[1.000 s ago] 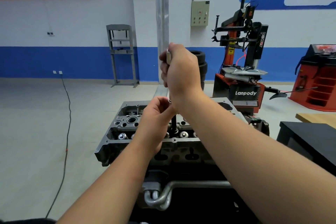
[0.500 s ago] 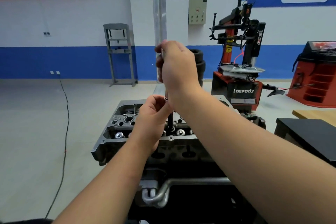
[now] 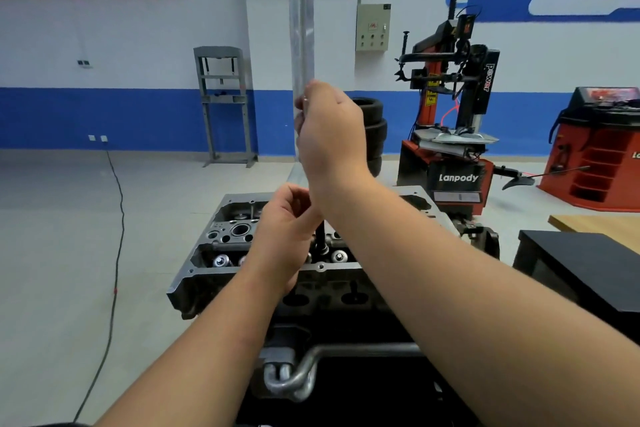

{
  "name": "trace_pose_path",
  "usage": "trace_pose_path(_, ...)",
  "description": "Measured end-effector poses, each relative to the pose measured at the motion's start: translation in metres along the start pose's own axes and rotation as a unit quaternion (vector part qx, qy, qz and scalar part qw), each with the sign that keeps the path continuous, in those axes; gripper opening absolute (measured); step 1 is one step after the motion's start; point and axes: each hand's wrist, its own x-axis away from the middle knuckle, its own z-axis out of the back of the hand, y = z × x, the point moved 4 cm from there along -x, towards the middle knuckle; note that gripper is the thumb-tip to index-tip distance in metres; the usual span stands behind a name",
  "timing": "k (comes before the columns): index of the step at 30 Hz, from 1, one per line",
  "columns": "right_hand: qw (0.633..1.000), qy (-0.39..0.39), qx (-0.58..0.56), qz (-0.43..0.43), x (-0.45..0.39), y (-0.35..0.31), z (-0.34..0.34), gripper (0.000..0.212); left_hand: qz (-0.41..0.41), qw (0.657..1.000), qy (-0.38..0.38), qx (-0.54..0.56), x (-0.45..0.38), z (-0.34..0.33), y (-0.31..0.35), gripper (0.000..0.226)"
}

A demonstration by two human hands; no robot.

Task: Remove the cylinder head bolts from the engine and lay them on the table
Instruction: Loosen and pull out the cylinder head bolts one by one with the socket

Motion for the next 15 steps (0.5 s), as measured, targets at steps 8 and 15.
trace_pose_path(8, 0.974, -0.202, -0.071, -0.071, -0.011, 0.002, 0.005, 0.037, 0.046, 0.997, -0.065, -0.003, 0.005, 0.0, 0.001, 0.038)
trace_pose_path(15, 0.998, 0.058, -0.021, 0.022, 0.002, 0.005, 0.005, 0.032, -0.013, 1.0, 0.021, -0.017, 0.001, -0.005, 0.003, 0.024)
